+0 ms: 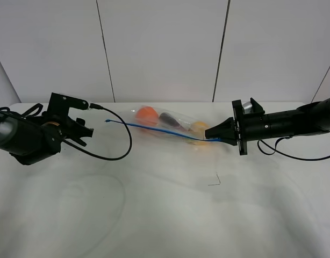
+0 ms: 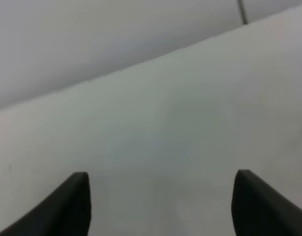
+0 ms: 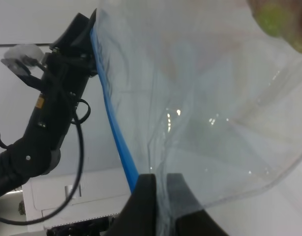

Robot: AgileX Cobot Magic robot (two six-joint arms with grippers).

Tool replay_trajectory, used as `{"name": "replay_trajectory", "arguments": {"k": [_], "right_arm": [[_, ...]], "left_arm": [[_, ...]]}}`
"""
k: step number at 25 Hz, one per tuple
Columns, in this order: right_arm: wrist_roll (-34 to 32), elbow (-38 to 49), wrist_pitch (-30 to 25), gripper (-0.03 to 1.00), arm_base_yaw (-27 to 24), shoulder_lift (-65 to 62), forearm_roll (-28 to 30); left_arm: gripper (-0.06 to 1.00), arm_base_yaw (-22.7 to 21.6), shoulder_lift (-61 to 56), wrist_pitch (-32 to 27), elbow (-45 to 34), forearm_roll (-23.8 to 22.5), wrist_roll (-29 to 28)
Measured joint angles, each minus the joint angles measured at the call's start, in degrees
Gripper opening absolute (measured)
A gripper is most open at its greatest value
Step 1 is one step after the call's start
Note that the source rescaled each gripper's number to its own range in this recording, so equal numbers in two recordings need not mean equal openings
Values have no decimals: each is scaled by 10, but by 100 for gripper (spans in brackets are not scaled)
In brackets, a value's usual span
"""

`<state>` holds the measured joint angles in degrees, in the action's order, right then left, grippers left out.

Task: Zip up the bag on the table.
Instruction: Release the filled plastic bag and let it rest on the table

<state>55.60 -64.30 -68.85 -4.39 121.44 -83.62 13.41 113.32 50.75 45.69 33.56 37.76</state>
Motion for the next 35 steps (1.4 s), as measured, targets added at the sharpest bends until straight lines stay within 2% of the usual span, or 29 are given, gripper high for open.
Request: {"name": "replay_trajectory", "arguments": {"k": [3,6,9,14,17,19,21,23,25,27,29,35], "right_arm": [[0,0,0,0,0,0,0],[0,0,0,0,0,0,0],[0,0,0,0,0,0,0],[-5,0,0,0,0,0,0],[-5,0,0,0,0,0,0],[-6,0,0,0,0,0,0],[-6,0,0,0,0,0,0],[-6,0,0,0,0,0,0],[-6,0,0,0,0,0,0],[-6,0,0,0,0,0,0],[-6,0,0,0,0,0,0],[-7,0,0,0,0,0,0]], "left_arm": [[94,0,-17,-49,3,18,-7],[94,-9,-50,-136,18,16,-6],[94,-33,-90,-248,43,16,-5],[94,-92,-125,-498,92,16,-10],[94,-130,-126,-667,130,9,-56],[94,-149,-126,-771,162,-20,-105],[94,-153,-127,-858,192,-71,-161],[94,-153,-127,-943,225,-139,-226],[94,-153,-128,-1001,252,-197,-280],[94,-153,-129,-1035,274,-254,-316],[94,-154,-129,-1061,293,-279,-332],[98,-154,-129,-1144,306,-297,-341]]}}
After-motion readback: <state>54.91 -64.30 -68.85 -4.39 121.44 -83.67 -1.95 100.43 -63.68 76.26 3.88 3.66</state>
